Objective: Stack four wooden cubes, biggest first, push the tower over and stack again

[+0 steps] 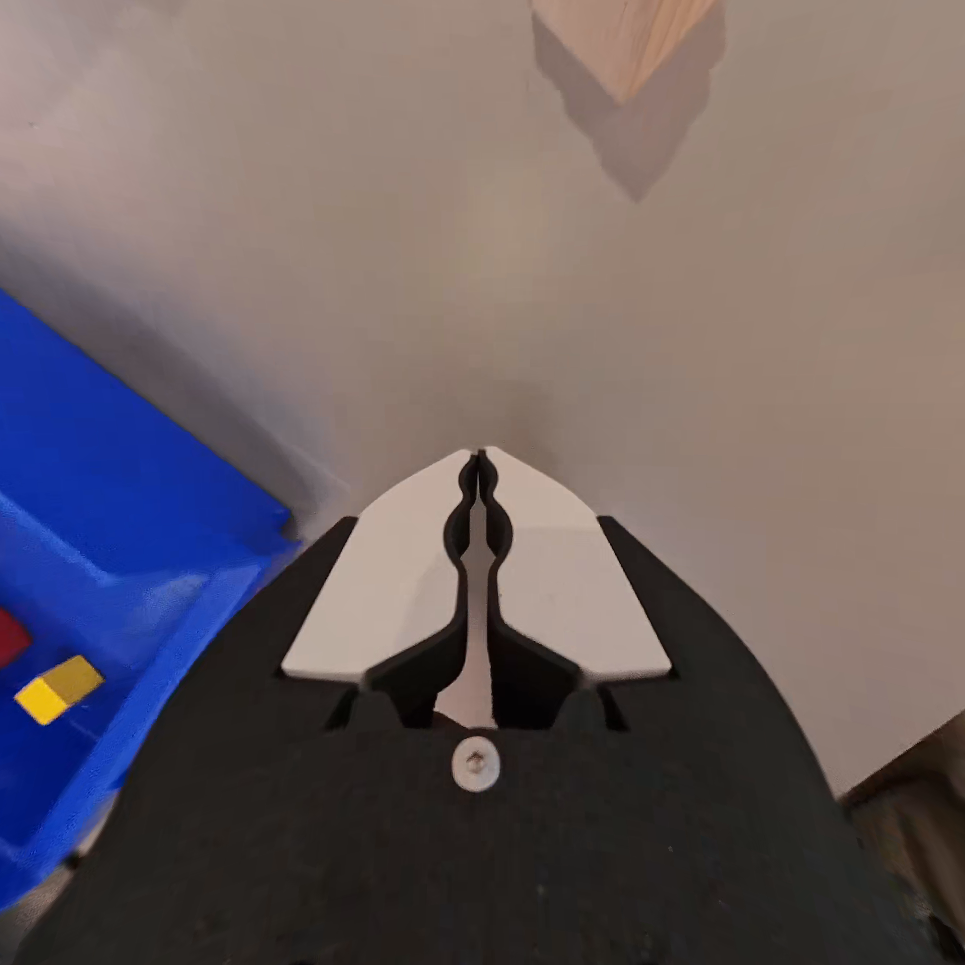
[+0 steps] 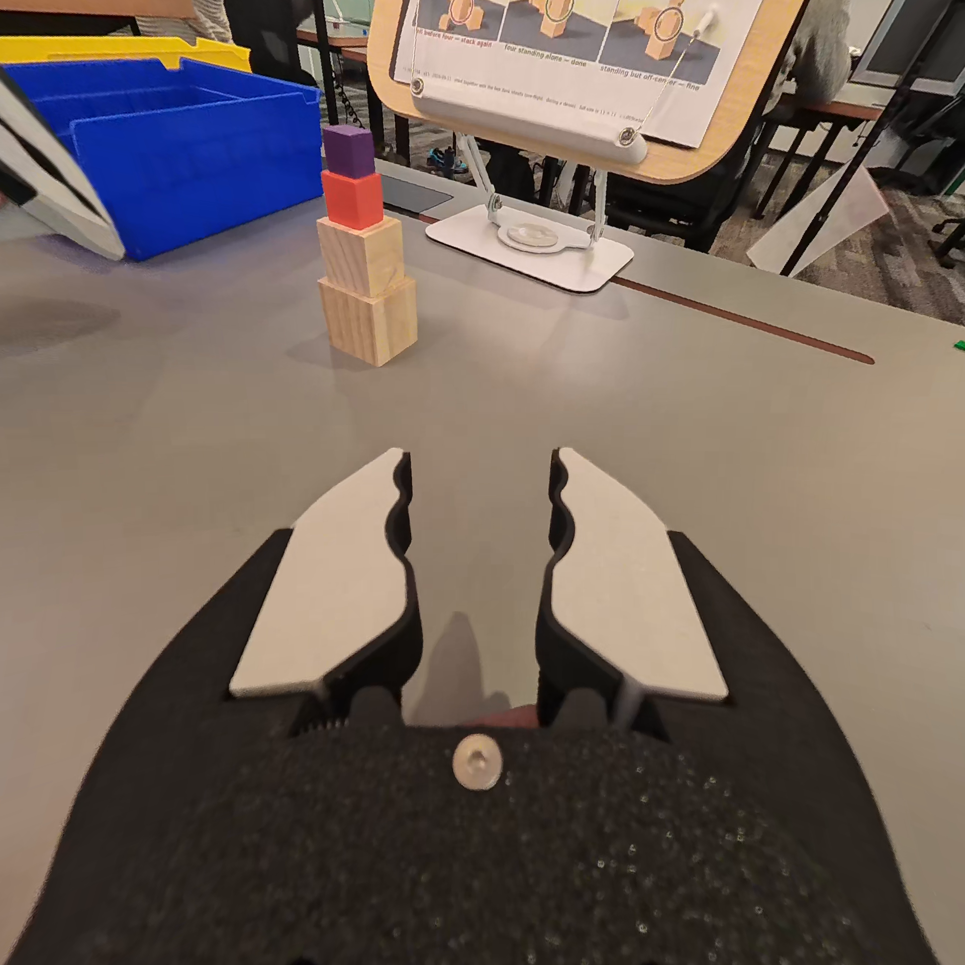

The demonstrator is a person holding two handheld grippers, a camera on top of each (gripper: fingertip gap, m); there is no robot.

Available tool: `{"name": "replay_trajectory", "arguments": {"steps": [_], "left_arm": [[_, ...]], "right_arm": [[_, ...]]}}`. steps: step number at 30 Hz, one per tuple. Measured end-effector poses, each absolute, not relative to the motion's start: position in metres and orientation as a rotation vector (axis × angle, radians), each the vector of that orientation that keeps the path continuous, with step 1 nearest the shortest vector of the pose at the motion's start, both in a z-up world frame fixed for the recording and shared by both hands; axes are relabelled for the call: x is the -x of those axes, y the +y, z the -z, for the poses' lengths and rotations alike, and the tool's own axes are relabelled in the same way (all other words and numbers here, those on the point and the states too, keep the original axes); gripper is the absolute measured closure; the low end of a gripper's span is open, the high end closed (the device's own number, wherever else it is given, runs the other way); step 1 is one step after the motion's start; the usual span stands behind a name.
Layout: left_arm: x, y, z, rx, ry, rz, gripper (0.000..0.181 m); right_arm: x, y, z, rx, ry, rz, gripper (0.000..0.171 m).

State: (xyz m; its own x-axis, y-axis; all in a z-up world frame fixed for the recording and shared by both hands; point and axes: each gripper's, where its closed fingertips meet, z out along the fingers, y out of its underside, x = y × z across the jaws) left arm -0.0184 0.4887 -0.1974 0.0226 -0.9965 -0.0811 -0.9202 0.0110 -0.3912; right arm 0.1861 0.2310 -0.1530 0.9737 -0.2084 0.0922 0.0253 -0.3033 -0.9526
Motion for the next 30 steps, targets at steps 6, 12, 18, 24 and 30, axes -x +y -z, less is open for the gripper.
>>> {"name": "replay_trajectory", "arguments": {"steps": [6, 12, 18, 24, 30], "left_arm": [[-0.018, 0.5, 0.211, 2.005, 2.045, 0.217, 0.181], [-0.169, 0.433, 0.211, 2.053, 1.999, 0.791, 0.181], [-0.09, 0.497, 0.208, 2.086, 1.68, 0.415, 0.181], [-0.027, 0.46, 0.18, 1.894, 1.375, 0.61, 0.162], [0.0, 0.428, 0.156, 1.747, 1.087, 0.718, 0.125]], "right_arm": [[-0.187, 0.229, 0.154, 1.874, 0.124, 0.231, 0.121], [-0.192, 0.225, 0.137, 1.833, 0.142, 0.233, 0.122], [-0.212, 0.2, 0.129, 1.809, 0.186, 0.263, 0.127], [-0.238, 0.19, 0.147, 1.885, 0.297, 0.282, 0.119], [-0.251, 0.189, 0.169, 1.965, 0.429, 0.349, 0.108]]}}
